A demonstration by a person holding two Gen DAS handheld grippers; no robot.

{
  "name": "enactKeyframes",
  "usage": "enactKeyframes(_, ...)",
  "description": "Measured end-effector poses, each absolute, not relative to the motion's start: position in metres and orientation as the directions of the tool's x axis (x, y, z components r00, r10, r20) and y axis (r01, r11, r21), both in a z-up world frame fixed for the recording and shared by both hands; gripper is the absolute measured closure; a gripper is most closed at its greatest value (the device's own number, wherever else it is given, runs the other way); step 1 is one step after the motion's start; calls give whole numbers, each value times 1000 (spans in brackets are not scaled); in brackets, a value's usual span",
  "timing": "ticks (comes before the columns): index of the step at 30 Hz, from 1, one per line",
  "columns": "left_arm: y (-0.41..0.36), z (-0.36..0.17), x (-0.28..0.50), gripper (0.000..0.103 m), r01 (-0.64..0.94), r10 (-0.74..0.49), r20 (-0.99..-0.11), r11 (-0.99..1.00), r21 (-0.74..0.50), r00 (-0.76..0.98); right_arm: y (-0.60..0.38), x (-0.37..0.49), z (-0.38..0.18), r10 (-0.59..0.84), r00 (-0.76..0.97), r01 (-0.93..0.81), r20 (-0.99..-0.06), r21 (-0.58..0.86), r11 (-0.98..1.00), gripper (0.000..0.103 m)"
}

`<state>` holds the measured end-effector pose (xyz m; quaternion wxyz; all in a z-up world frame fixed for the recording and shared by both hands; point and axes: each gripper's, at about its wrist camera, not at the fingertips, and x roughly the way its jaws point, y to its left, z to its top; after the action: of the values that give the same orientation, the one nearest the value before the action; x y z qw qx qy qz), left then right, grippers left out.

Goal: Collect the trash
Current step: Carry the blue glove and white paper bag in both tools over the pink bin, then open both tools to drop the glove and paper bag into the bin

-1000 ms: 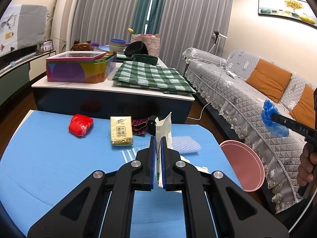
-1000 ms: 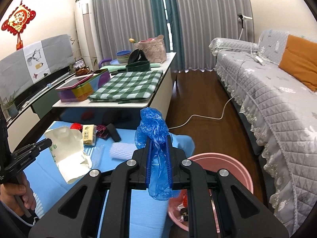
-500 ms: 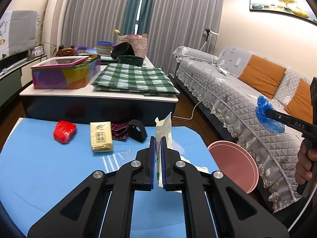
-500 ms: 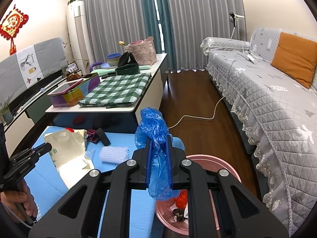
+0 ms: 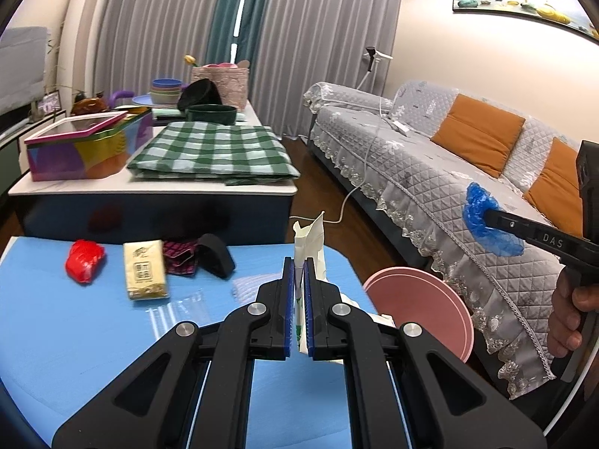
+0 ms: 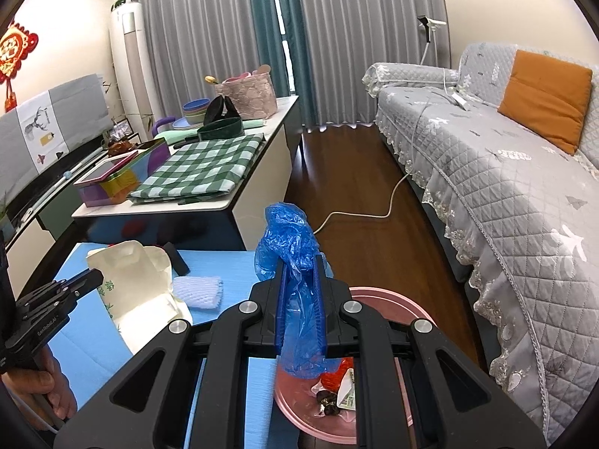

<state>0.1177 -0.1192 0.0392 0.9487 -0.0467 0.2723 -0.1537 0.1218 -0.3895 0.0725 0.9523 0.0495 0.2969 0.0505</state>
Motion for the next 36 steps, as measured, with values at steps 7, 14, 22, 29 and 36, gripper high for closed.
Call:
enactKeyframes(7,-149,41,125,98,309,-348,-503,937,-164,791,-406,123,68,94,817,-26,-569,127,992,90)
enactKeyframes(14,-186,40,128,98,368,-397,-503,916,-160,768,-426,122,61,55,809,26,-585,129,991,90)
enactKeyframes(22,-231,32,136,98,439,-452,-519,885,-158,725,-440,123,58,20,804,63,-594,119,991,90)
enactKeyframes(29,-259,17,144,98,467,-466,-549,872,-150,694,-450,122,54,-6,798,91,-602,111,990,90)
enactKeyframes(36,-271,10,147,98,477,-472,-565,866,-153,676,-453,123,52,-13,794,96,-608,105,990,90)
